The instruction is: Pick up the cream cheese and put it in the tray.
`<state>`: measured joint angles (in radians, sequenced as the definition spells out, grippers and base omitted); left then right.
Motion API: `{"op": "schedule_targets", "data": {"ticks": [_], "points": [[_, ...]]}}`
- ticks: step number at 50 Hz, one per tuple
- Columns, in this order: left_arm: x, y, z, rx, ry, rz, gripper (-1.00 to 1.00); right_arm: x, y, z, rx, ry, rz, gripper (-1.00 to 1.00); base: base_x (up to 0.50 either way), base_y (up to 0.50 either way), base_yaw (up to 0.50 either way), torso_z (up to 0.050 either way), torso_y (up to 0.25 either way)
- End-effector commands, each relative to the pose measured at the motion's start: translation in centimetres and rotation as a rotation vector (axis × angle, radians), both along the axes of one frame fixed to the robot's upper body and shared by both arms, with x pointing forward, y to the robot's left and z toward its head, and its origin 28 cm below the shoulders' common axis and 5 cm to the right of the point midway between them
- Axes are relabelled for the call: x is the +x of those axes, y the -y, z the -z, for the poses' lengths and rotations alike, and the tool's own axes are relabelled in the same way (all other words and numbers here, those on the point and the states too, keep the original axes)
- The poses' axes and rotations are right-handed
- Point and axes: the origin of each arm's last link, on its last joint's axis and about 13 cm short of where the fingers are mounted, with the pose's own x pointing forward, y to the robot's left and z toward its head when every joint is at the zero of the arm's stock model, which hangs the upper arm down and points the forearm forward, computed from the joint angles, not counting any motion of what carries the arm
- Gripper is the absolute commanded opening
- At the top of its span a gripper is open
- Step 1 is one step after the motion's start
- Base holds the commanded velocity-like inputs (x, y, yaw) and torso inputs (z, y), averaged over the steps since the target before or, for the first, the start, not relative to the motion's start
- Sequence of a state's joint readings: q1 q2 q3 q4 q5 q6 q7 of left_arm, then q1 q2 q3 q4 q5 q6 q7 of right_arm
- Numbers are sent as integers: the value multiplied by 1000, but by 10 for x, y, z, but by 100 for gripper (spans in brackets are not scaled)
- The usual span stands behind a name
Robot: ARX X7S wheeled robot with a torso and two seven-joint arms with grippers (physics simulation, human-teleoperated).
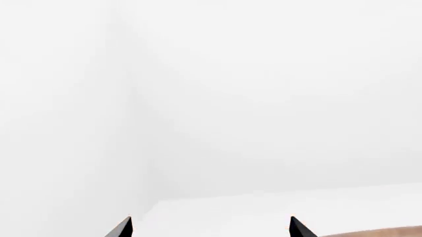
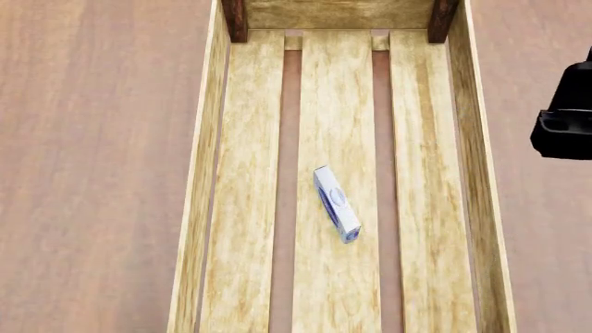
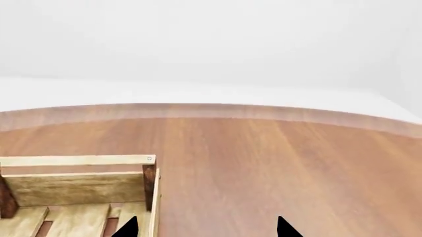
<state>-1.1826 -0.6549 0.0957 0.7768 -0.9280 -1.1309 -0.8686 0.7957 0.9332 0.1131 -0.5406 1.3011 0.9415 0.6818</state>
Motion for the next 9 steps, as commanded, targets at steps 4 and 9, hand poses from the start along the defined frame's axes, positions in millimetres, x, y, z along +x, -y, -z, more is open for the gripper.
{"op": "schedule_targets", "data": {"ticks": [4,9], "points": [[-11,-4,-55,-12,54,-43,100,-7,-10,-57,-57,60,42,100,0,0,0,0,0],[-16,-4,-56,-23,57,-30,100,-12,-12,-62,-63,72,60,100,0,0,0,0,0]]}}
